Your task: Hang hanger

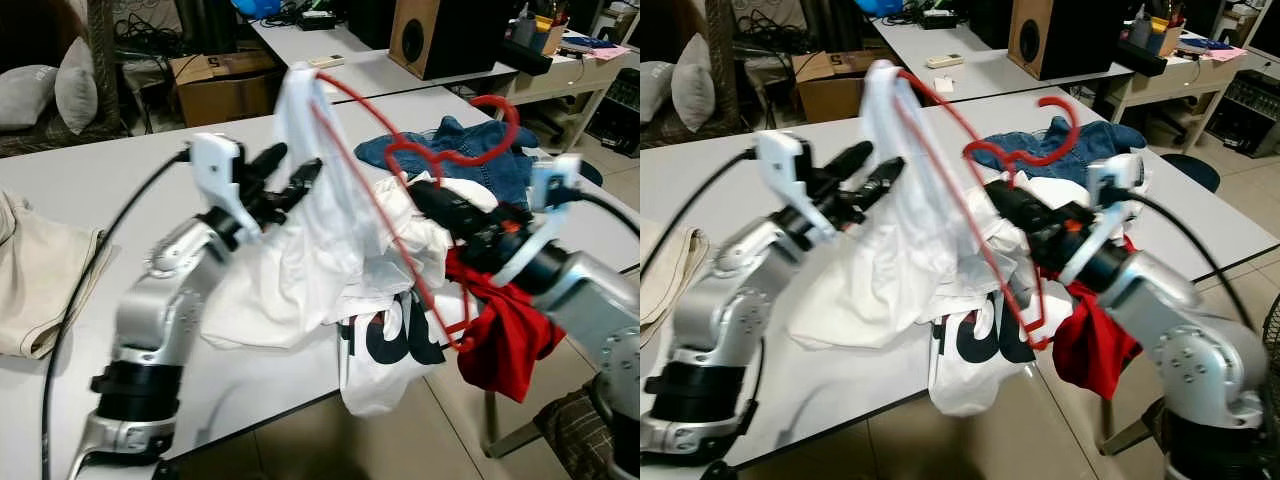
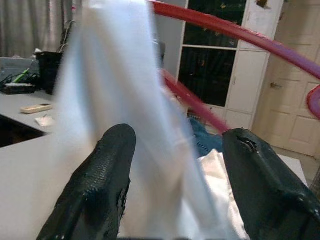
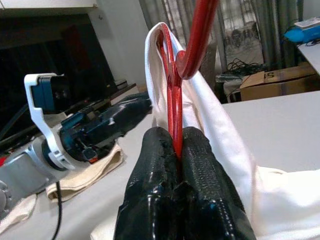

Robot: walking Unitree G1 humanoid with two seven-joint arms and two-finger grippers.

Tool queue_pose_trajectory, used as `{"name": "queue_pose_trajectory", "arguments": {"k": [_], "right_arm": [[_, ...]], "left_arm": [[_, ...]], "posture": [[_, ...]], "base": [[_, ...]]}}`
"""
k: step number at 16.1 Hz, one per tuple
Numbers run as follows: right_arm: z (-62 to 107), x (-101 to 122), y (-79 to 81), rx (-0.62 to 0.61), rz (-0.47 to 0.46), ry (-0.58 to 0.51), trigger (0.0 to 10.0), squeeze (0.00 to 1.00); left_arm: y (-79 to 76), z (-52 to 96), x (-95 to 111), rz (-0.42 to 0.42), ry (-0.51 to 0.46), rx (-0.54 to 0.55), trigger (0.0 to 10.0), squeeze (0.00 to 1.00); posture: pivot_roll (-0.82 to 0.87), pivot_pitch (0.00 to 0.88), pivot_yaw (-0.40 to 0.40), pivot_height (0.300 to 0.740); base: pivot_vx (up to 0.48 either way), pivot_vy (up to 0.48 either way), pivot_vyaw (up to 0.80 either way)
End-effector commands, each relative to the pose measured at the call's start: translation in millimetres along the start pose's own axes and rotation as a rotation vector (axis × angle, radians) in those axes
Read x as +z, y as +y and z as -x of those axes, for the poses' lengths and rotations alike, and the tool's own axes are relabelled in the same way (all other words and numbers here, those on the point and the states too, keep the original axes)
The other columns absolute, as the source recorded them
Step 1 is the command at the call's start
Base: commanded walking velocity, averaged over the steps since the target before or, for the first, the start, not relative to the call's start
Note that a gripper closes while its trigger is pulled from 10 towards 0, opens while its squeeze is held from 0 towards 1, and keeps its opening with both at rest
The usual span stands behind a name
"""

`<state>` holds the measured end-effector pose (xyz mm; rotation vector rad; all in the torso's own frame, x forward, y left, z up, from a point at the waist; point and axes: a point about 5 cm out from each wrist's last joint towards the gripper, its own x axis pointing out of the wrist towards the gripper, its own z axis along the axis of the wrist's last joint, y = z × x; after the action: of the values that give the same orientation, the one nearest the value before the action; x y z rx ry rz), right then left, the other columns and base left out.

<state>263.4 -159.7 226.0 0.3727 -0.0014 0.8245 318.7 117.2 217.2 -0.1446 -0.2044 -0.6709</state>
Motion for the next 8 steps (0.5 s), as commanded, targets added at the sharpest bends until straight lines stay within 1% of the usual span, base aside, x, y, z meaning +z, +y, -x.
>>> {"name": "queue_pose_trajectory", "arguments": {"k": [1, 3, 6, 7, 8], "right_arm": [[-2.3, 3.0, 7.3, 0.020, 0.022, -0.010, 10.0, 0.00], [-3.9, 1.9, 9.6, 0.023, 0.019, -0.015, 10.0, 0.00], [-4.5, 2.1, 11.8, 0.027, 0.019, -0.022, 10.0, 0.00], [-4.8, 3.6, 12.7, 0.033, 0.019, -0.030, 10.0, 0.00], [-4.8, 3.8, 13.6, 0.036, 0.019, -0.032, 10.0, 0.00]], "left_arm": [[-4.1, -5.8, 1.8, -0.010, -0.007, -0.013, 10.0, 0.00], [-5.8, -8.8, 0.5, -0.004, -0.009, -0.012, 10.0, 0.00], [-2.0, -9.8, -3.0, -0.054, 0.015, 0.030, 10.0, 0.00], [4.2, -9.2, -6.9, -0.141, 0.050, 0.074, 5.2, 0.00], [8.8, -8.1, -7.5, -0.183, 0.059, 0.116, 4.4, 0.00]], "posture": [[-0.05, 0.015, 0.035, 0.740], [-0.05, 0.012, 0.042, 0.740], [-0.05, 0.011, 0.045, 0.740], [-0.05, 0.011, 0.047, 0.740], [-0.05, 0.010, 0.046, 0.740]], "base": [[0.000, 0.000, 0.00], [0.000, 0.000, 0.00], [0.000, 0.000, 0.00], [0.000, 0.000, 0.00], [0.000, 0.000, 0.00]]}}
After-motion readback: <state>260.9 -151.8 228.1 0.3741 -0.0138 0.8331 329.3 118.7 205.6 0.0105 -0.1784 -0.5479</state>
